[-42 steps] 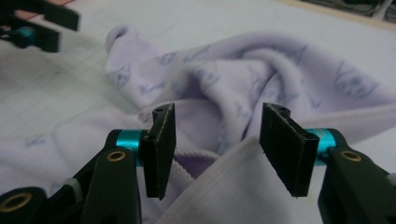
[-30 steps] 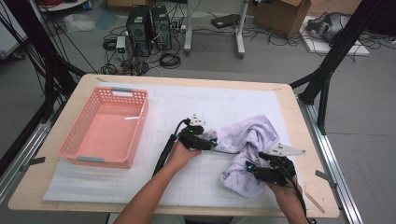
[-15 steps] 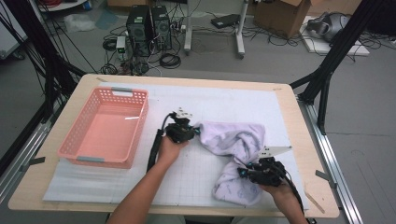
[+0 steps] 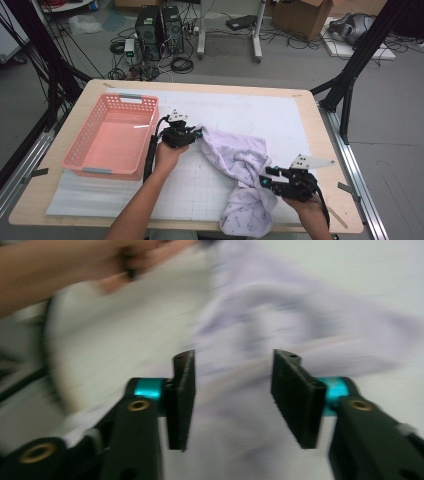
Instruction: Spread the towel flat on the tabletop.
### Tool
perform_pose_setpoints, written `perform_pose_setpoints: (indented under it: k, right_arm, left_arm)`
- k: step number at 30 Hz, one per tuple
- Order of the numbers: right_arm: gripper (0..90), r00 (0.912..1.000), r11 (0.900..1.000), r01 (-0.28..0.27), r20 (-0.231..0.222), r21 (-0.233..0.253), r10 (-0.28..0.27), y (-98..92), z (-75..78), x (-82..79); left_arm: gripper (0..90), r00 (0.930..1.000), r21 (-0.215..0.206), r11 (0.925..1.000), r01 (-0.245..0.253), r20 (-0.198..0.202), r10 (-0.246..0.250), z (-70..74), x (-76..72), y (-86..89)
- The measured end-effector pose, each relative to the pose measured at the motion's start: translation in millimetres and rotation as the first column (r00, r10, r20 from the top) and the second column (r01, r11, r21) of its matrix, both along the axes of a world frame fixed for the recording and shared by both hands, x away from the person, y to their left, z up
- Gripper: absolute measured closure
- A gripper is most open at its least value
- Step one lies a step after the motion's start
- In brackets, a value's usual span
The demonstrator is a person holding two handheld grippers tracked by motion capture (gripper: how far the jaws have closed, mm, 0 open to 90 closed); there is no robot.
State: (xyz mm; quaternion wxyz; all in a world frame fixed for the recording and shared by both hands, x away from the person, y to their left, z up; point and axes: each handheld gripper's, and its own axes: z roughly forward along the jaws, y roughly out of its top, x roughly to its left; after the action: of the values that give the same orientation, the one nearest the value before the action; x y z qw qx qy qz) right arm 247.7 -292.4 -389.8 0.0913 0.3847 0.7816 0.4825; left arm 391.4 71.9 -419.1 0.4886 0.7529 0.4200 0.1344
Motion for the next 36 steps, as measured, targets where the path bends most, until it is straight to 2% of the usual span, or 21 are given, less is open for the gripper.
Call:
perform_pose_setpoints:
  k: [2,4,5,6,8,10,13,16,17,18,19,21,23,24,25,27,31,32,33,34,36]
  right_arm:
    - [43.7,0.995,0.994,0.098,0.021,-0.054,-0.097,0.9,2.0,9.5]
    - [41.3,0.9903,0.983,0.139,0.025,-0.116,-0.137,8.4,-0.2,22.9]
    - [44.3,0.9899,0.977,0.141,0.011,-0.158,-0.142,13.1,-3.1,30.7]
    - [57.4,0.9893,0.969,0.141,-0.006,-0.202,-0.145,17.1,-6.2,38.6]
    - [86.7,0.9938,0.959,0.092,-0.037,-0.269,-0.105,19.6,-10.1,53.5]
    - [87.7,0.9948,0.947,0.096,-0.002,-0.307,-0.102,15.2,-9.3,64.7]
    - [88.2,0.9817,0.928,0.19,0.051,-0.32,-0.183,-5.5,-3.3,79.1]
    - [88.4,0.9546,0.903,0.298,0.087,-0.31,-0.285,-31.1,-0.1,94.0]
    - [88.4,0.9411,0.888,0.338,0.099,-0.312,-0.323,-38.6,0.7,97.7]
    - [88.4,0.9261,0.868,0.377,0.119,-0.323,-0.358,-45.5,0.8,101.6]
    - [88.4,0.9096,0.847,0.415,0.13,-0.331,-0.395,-52.5,0.3,105.4]
    - [88.3,0.8667,0.801,0.497,0.142,-0.335,-0.478,-66.4,-1.9,110.7]
    - [86.2,0.8281,0.78,0.553,0.09,-0.293,-0.553,-79.2,-5.2,112.5]
    - [82.2,0.8245,0.783,0.558,0.076,-0.274,-0.561,-81.9,-6.0,111.2]
    - [77.6,0.8236,0.782,0.561,0.086,-0.271,-0.561,-81.7,-6.0,108.4]
    - [72.4,0.8305,0.791,0.554,0.109,-0.258,-0.546,-78.8,-4.2,100.8]
    - [69.0,0.871,0.842,0.491,0.127,-0.224,-0.475,-69.0,1.5,85.3]
    - [68.5,0.8794,0.852,0.476,0.128,-0.22,-0.459,-65.9,2.4,81.9]
    - [68.2,0.8868,0.863,0.462,0.125,-0.206,-0.445,-62.9,2.8,78.4]
    - [67.6,0.8933,0.872,0.449,0.125,-0.196,-0.432,-60.2,3.0,75.0]
    - [66.1,0.9023,0.884,0.43,0.126,-0.185,-0.412,-54.8,2.6,68.7]
  left_arm:
    - [68.0,1.0,-0.006,1.0,-0.001,0.001,0.001,-2.6,-0.1,-1.3]
    - [67.1,1.0,-0.005,1.0,0.001,-0.004,-0.001,-4.9,0.3,-1.9]
    - [67.2,1.0,-0.008,1.0,0.004,-0.005,-0.004,-5.6,0.4,-2.1]
    - [69.0,1.0,-0.01,0.9999,0.009,-0.003,-0.009,-5.8,0.2,-2.0]
    - [76.5,0.9997,-0.009,0.9998,0.017,0.017,-0.017,-5.0,-0.5,-1.7]
    - [79.8,0.9996,-0.016,0.9998,0.014,0.027,-0.014,-3.9,-0.6,-0.9]
    - [80.2,0.9994,-0.032,0.9995,0.003,0.035,-0.002,-4.1,0.3,0.0]
    - [79.6,0.9994,-0.041,0.9991,0.008,0.033,-0.007,-5.3,0.4,-3.5]
    - [77.6,0.9995,-0.047,0.9989,0.007,0.032,-0.005,-5.6,0.3,-5.1]
    - [73.0,0.9997,-0.056,0.9984,0.005,0.024,-0.003,-5.7,0.3,-6.3]
    - [66.8,0.9999,-0.063,0.998,0.002,0.015,-0.001,-5.8,0.3,-7.3]
    - [54.8,1.0,-0.067,0.9977,0.001,-0.001,-0.002,-5.9,-0.3,-8.6]
    - [49.8,0.9999,-0.075,0.9971,0.015,-0.004,-0.015,-6.4,-2.5,-8.6]
    - [49.8,0.9998,-0.072,0.9972,0.021,0.0,-0.021,-6.7,-4.1,-8.3]
    - [50.2,0.9993,-0.062,0.9974,0.038,-0.007,-0.038,-6.6,-5.2,-8.4]
    - [54.5,0.9961,-0.049,0.9952,0.084,-0.022,-0.085,-6.8,-8.4,-10.8]
    - [65.7,0.9808,-0.03,0.9809,0.192,-0.03,-0.193,-5.9,-18.9,-27.2]
    - [68.4,0.9808,-0.03,0.9809,0.192,-0.03,-0.193,-5.9,-18.9,-27.2]
    - [70.0,0.9735,-0.045,0.973,0.226,-0.024,-0.228,-9.2,-25.0,-37.6]
    - [70.4,0.9706,-0.048,0.9703,0.237,-0.03,-0.239,-12.5,-27.5,-42.4]
    - [71.0,0.963,-0.061,0.9645,0.257,-0.068,-0.261,-21.2,-31.1,-52.7]
